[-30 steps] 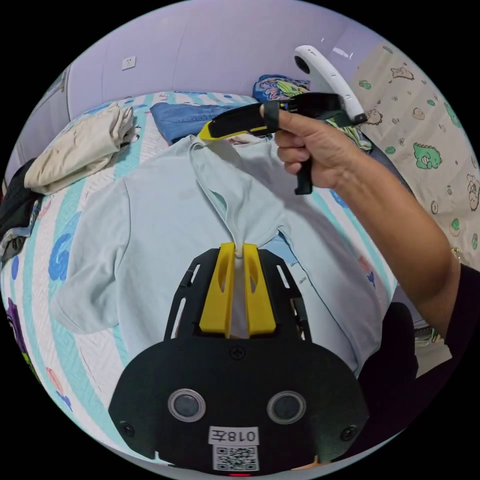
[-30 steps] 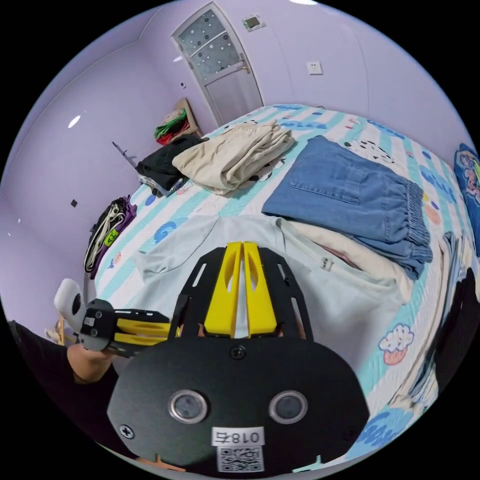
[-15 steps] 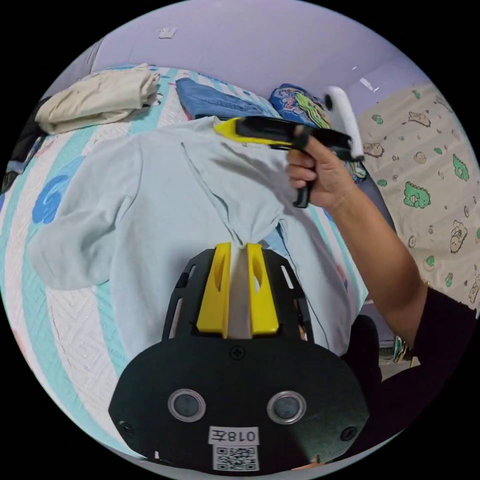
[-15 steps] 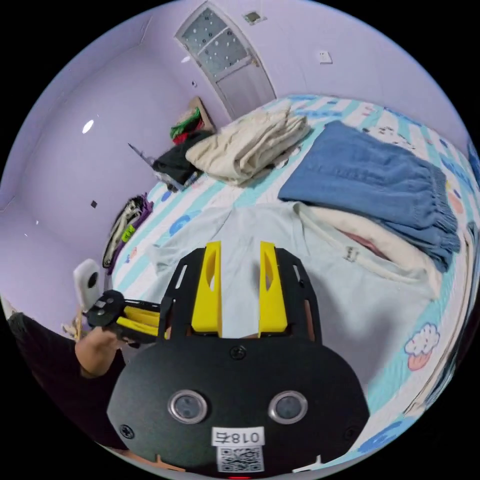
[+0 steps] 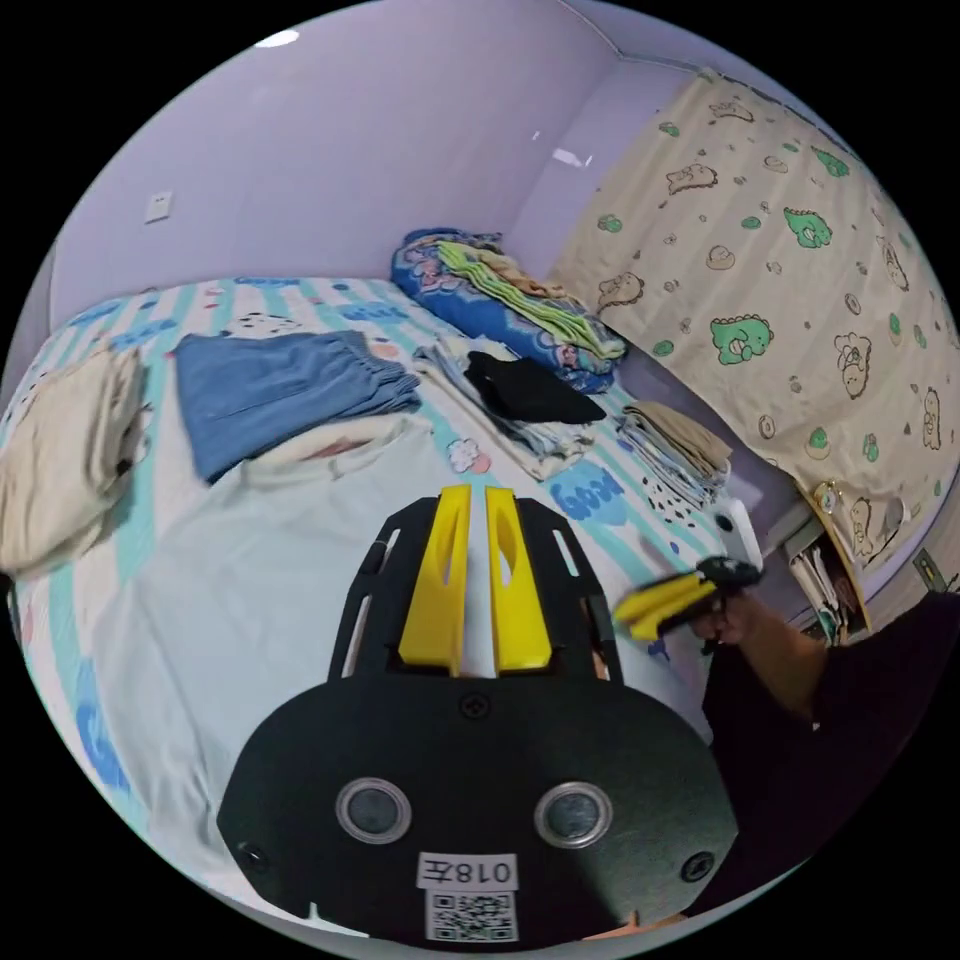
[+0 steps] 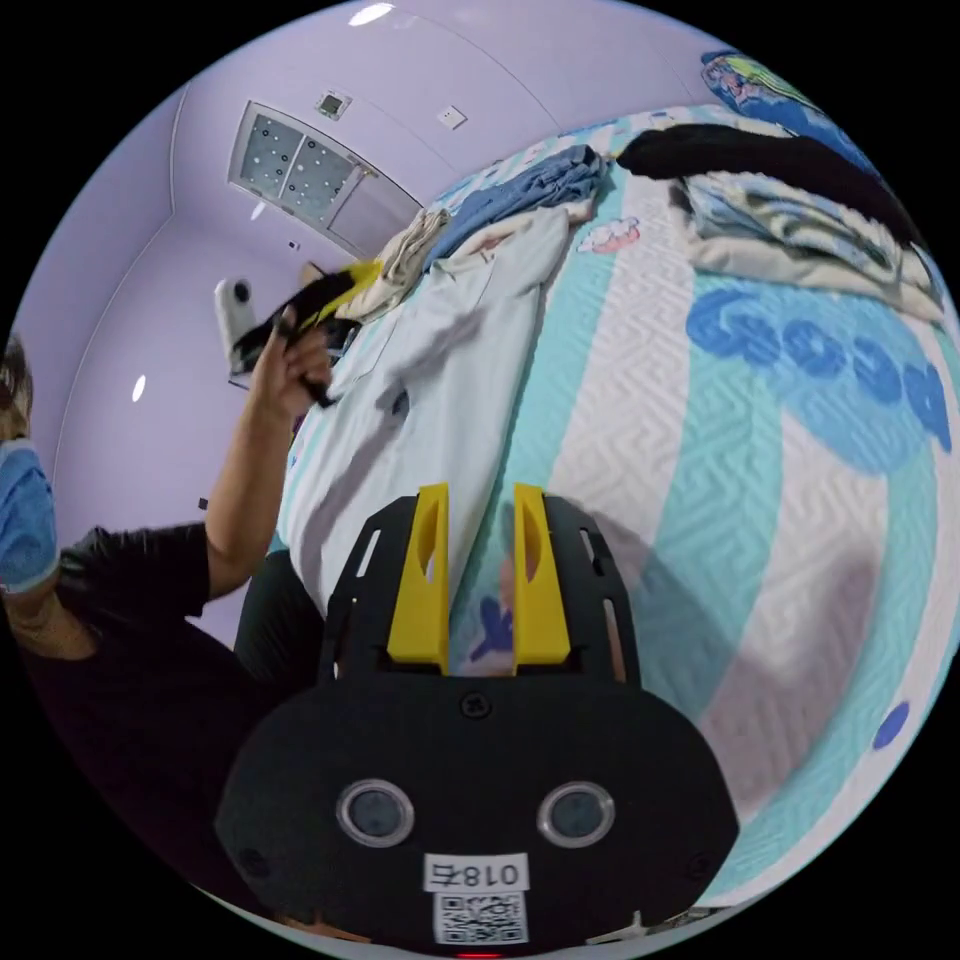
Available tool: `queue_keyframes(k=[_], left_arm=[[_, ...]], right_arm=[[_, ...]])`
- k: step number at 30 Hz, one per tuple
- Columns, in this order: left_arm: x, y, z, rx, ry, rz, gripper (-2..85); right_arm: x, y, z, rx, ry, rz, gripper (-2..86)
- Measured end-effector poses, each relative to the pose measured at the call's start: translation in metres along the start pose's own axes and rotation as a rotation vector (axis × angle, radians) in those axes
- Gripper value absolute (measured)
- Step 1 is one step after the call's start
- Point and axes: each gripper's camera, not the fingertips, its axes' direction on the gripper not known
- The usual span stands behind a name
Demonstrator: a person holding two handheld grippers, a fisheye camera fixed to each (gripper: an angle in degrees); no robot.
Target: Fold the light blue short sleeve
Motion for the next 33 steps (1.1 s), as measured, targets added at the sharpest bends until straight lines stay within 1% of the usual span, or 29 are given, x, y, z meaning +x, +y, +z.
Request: queue_keyframes(k=[2, 4, 6, 8, 10, 13, 14, 15, 16, 19, 22, 25, 28, 30, 32, 33], left_arm=[[-0.003, -0.040, 0.059, -0.008, 0.052, 0.005, -0.4], [-0.009, -0.063, 0.103, -0.032, 0.075, -0.013, -0.7], [-0.018, -0.078, 0.148, -0.091, 0.097, -0.051, -0.9], [-0.031, -0.084, 0.192, -0.154, 0.059, -0.094, -0.9], [-0.040, -0.081, 0.217, -0.195, 0.013, -0.120, -1.0], [-0.067, -0.065, 0.245, -0.218, -0.028, -0.224, -1.0], [-0.080, -0.057, 0.251, -0.199, 0.011, -0.279, -1.0], [-0.086, -0.053, 0.253, -0.184, 0.034, -0.307, -1.0], [-0.095, -0.047, 0.255, -0.162, 0.064, -0.348, -1.0], [-0.104, -0.040, 0.266, -0.158, 0.081, -0.387, -1.0], [-0.107, -0.032, 0.279, -0.142, 0.081, -0.424, -1.0], [-0.109, -0.019, 0.292, -0.138, 0.081, -0.452, -1.0], [-0.113, -0.003, 0.299, -0.130, 0.118, -0.496, -1.0], [-0.108, 0.004, 0.291, -0.100, 0.176, -0.491, -0.9], [-0.093, 0.011, 0.257, 0.023, 0.380, -0.453, -0.9], [-0.087, 0.014, 0.243, 0.061, 0.427, -0.438, -0.9]], right_arm=[[0.006, 0.019, 0.002, -0.007, 0.021, 0.004, 9.2], [0.011, 0.030, 0.002, 0.035, 0.039, -0.022, 9.0], [0.020, 0.028, -0.001, 0.011, 0.004, -0.051, 10.0], [0.020, 0.026, -0.003, -0.024, -0.002, -0.101, 10.3], [0.021, 0.026, 0.002, -0.090, 0.012, -0.138, 10.0], [0.026, 0.030, 0.004, -0.095, 0.057, -0.157, 7.2], [0.028, 0.032, 0.004, -0.114, 0.021, -0.176, 4.4], [0.031, 0.035, 0.004, -0.142, -0.061, -0.203, 3.4], [0.033, 0.038, 0.005, -0.147, -0.085, -0.201, 3.0], [0.043, 0.051, 0.010, -0.178, -0.043, -0.198, 1.3], [0.055, 0.058, 0.005, -0.174, -0.057, -0.199, 0.8], [0.076, 0.067, 0.000, -0.142, -0.112, -0.156, 1.1], [0.094, 0.075, 0.005, -0.138, -0.146, -0.127, 2.9], [0.113, 0.083, 0.001, -0.091, -0.219, -0.101, 6.4], [0.129, 0.091, -0.008, -0.009, -0.261, -0.064, 7.5], [0.139, 0.097, -0.016, 0.058, -0.282, -0.049, 7.6]])
